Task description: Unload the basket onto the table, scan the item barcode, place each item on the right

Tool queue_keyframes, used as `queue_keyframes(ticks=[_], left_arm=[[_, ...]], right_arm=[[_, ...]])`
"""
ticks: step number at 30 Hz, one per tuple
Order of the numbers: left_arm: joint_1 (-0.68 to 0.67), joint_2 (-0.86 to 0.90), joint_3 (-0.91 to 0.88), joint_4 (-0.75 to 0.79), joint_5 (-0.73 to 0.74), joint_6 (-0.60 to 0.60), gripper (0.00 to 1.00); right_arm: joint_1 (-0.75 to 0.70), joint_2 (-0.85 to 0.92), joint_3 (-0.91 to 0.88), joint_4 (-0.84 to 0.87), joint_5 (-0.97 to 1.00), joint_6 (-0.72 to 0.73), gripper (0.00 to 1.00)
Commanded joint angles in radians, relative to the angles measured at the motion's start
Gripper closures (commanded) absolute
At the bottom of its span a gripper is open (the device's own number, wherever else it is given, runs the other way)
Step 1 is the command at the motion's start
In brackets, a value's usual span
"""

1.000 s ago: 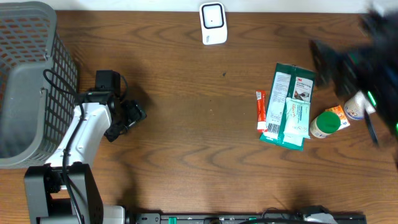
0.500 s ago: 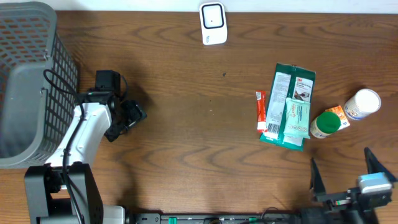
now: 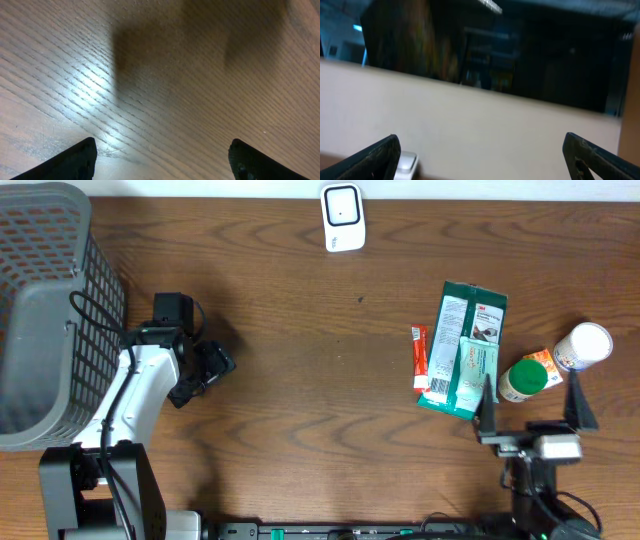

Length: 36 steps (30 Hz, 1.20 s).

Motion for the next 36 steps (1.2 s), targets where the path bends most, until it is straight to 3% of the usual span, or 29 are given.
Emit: queue_keyframes(ticks=[1,4,12,36], left_arm=[[0.005,-0.002,0.0,-0.003,-0.02,0.006,0.14],[0.005,-0.002,0.0,-0.003,-0.02,0.006,0.14],[0.005,-0.002,0.0,-0.003,-0.02,0.006,0.14],[0.005,-0.011,0.0,-0.003,-0.019,0.006,0.14]], right_arm=[[-0.039,-0.009,-0.085,0.016,0.004,0.115,0.01],[-0.053,-0.009,-0.13,0.002,0.004,0.152,0.01],[-0.053,-0.009,-0.13,-0.401,0.065,0.148,0.01],[-0.052,-0.005,-0.13,-0.412,0.064,0.148,0.01]])
